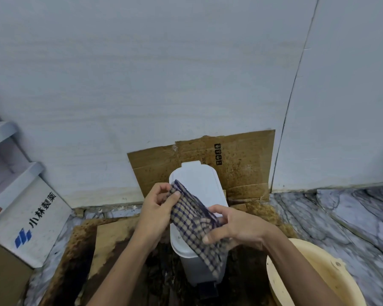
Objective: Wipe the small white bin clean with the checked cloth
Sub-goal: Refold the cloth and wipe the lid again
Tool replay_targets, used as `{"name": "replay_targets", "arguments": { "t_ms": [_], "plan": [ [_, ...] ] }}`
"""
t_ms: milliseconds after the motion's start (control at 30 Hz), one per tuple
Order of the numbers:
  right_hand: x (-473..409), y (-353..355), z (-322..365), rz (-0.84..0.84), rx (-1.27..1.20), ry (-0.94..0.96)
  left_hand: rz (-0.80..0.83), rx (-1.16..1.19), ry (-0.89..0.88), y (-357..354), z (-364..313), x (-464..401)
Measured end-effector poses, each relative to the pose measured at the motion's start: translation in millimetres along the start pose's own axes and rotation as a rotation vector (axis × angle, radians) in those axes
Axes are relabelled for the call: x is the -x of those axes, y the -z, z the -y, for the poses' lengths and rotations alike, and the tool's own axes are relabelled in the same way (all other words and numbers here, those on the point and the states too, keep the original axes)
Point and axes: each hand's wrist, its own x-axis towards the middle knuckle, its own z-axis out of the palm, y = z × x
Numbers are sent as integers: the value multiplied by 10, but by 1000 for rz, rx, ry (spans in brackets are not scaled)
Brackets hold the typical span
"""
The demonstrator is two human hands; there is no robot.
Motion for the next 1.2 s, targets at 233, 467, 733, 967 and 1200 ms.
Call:
{"name": "replay_targets", "arguments": {
  "t_ms": [233, 467, 733, 967, 1200],
  "plan": [
    [-70, 300, 77, -260, -65, 98, -119, -22, -98, 87, -8, -56],
    [-411, 577, -169, -900, 75, 76, -153, -584, -79, 98, 458, -150],
    [-429, -135, -78, -734, 566, 559, -227, -494, 10, 108, 557, -238],
    [-522, 165, -266, -688, 914, 381, -198, -547, -85, 35, 596, -200],
    [-550, 532, -241, -991, 724, 197, -181, -727, -87, 57, 568, -158]
  ]
}}
